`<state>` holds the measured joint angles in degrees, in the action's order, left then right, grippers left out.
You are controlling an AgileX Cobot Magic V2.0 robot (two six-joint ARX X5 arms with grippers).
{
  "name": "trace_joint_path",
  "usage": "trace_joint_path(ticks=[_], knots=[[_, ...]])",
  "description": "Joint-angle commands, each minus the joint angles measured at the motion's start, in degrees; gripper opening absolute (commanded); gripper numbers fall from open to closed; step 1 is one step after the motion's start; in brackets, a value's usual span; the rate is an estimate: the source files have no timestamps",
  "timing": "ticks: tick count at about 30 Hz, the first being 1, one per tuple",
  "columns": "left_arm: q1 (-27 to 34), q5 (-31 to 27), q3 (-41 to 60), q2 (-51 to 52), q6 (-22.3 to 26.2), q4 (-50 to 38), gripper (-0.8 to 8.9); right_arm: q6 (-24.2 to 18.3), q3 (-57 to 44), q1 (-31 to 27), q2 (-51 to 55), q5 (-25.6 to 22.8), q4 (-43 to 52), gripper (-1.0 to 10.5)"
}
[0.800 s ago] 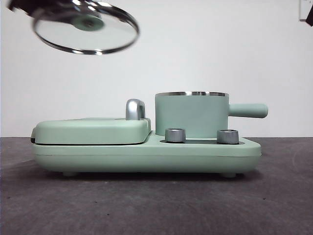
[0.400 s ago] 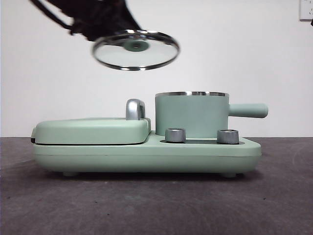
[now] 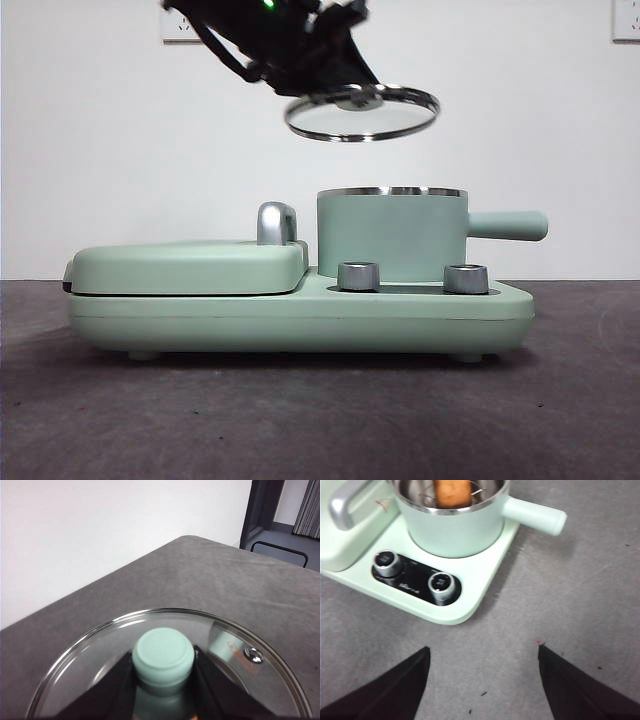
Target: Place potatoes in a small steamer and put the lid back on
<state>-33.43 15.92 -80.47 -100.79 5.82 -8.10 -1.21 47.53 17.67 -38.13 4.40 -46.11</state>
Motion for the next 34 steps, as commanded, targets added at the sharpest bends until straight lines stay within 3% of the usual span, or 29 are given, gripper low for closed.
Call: trace_joint_path(ticks=[1,7,34], knots=[[-0.74,-0.04,-3.69,-2.97,1.29,-2.67,0.1,0.57,0.37,0.17,-0.35,-0.39,0.17,3.4],[-0.83,-0.04,-4.5,-7.17,2.54,-7.85,0.1,0.57,0.37,0.2,-0.35,-0.44,0.2,3.4],[-1.84,0.02,-4.5,-11.76,4.04,-3.65,0.1,0.52,0.37,0.2,-0.37,-1.92,0.44,3.4]])
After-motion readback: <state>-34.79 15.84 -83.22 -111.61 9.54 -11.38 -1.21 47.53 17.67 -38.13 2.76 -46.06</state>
